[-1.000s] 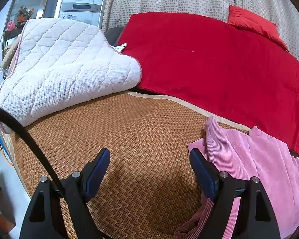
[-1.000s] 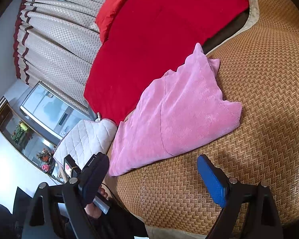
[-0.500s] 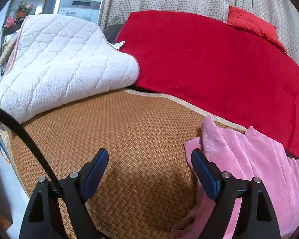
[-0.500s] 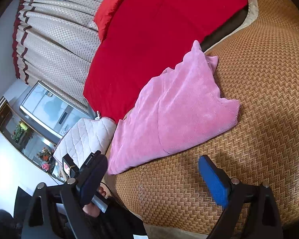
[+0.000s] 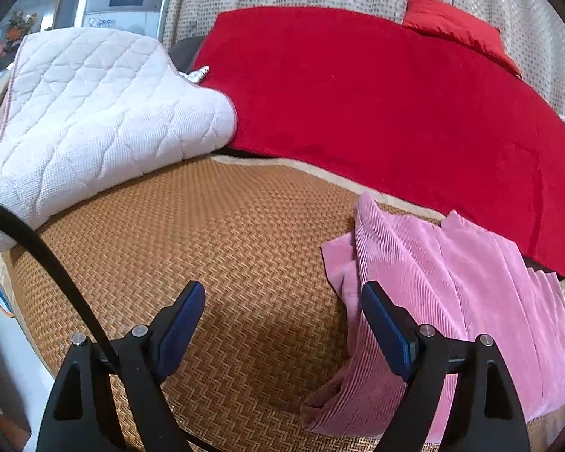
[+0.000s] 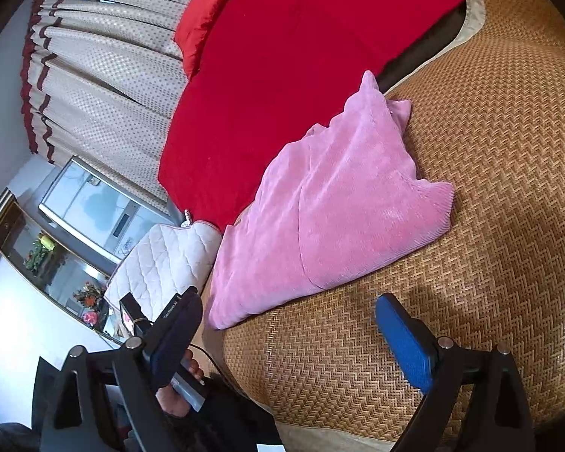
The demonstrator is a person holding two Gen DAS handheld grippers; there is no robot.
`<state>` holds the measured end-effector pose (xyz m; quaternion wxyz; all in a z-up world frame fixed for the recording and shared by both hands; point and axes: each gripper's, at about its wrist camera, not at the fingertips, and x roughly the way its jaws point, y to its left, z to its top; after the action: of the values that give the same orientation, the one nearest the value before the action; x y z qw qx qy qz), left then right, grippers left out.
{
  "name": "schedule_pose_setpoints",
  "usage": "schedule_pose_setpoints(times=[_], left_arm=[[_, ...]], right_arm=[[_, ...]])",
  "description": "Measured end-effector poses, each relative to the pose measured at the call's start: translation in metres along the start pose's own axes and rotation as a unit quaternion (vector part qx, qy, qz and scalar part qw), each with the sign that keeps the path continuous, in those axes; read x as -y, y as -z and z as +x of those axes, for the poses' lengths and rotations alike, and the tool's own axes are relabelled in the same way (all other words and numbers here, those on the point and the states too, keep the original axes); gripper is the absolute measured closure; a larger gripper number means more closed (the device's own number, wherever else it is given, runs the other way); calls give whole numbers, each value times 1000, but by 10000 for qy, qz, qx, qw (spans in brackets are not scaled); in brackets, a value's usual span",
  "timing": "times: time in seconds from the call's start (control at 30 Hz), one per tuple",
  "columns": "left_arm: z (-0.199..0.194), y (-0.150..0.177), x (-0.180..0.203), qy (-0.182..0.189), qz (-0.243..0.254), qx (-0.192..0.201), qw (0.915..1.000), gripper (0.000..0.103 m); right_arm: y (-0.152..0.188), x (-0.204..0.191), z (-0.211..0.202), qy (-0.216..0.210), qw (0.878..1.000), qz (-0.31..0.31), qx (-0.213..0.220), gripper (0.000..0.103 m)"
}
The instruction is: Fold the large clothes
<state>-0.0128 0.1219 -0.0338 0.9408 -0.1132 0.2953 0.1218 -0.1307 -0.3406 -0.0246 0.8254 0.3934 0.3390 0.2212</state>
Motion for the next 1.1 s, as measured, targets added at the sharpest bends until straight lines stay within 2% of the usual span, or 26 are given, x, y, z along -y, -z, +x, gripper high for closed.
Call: schedule_pose_setpoints(times=[0.43,0.63,0.83,0.9,0.97,1.1], left_arm=[[-1,2,6,79,110,-70,9999,18],[-4,1,3,149,62,-14,9999,18],[-13,2,9,62,199,299,9993,18],[-17,2,14,57,278,414,9987,18],[-19,0,26,150,447,318,9984,18],[-31,-6,53,614,537,87,9966,18]], right_arm=[[3,0,0,145,9999,25,4,6],[2,3,1,382,9992,140,59,5],[3,7,5,589,9980,216,22,5],[3,14,5,548,9975,434,43,5],[2,25,8,592,9946,848,15,5],[-11,36,16,392,9903,1330,102,3]])
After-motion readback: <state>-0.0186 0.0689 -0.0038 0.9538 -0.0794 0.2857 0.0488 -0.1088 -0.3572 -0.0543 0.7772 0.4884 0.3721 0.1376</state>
